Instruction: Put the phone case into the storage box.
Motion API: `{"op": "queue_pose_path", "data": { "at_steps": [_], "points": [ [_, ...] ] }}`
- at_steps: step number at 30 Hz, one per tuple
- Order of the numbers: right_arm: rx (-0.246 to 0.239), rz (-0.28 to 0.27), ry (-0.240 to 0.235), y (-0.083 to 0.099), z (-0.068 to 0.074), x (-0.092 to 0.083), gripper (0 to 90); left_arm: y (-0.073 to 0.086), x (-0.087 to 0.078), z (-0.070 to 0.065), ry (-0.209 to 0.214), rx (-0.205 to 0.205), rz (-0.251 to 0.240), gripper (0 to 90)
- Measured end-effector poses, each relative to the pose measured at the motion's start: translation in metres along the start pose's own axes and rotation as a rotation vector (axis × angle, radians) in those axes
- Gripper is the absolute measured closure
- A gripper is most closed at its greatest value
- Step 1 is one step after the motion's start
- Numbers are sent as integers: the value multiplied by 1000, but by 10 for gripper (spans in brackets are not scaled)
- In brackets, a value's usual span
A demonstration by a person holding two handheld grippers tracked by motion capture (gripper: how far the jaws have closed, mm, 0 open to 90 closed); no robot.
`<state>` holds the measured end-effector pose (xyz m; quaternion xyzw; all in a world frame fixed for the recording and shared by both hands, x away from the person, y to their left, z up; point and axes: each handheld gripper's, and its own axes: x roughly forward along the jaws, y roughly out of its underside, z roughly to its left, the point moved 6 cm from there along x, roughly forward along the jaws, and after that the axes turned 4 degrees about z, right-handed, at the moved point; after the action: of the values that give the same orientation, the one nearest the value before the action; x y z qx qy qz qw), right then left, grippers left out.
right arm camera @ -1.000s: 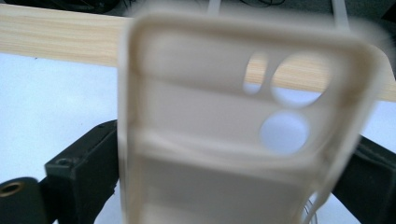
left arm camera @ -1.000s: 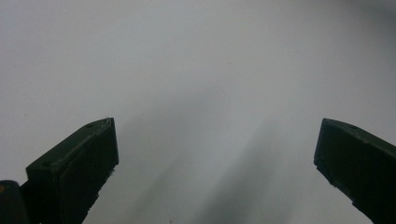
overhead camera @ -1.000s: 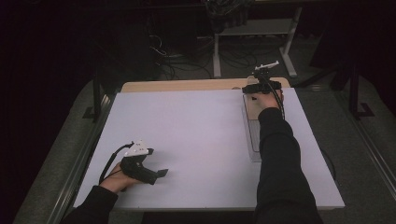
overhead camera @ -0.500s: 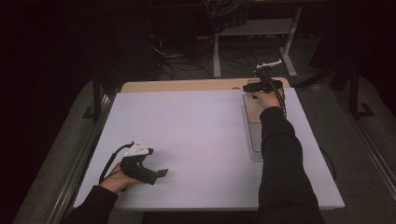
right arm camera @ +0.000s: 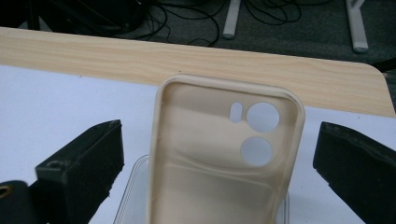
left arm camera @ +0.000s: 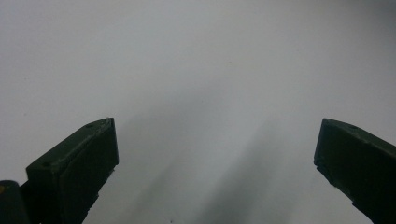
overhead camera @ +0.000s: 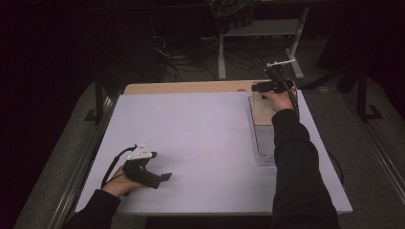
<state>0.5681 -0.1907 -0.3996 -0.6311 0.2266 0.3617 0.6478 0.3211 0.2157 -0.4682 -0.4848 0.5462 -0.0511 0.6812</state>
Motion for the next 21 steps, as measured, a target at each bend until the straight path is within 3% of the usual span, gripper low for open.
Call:
{"op": "queue_pose_path", "data": {
  "at_steps": [5, 6, 14, 21],
  "points": [
    [-19, -5, -23, 1, 3, -9, 5, 0, 0, 0, -2, 3, 4, 0],
    [-19, -1, -35, 2, 5, -11, 4, -1, 1, -1, 2, -12, -10, 0],
    [-81, -5, -65, 7, 12, -20, 0, 0, 0, 0, 12, -5, 2, 0],
    [-123, -6, -119, 20, 21, -27, 0, -4, 0, 2, 24, 4, 2, 0]
  ]
}}
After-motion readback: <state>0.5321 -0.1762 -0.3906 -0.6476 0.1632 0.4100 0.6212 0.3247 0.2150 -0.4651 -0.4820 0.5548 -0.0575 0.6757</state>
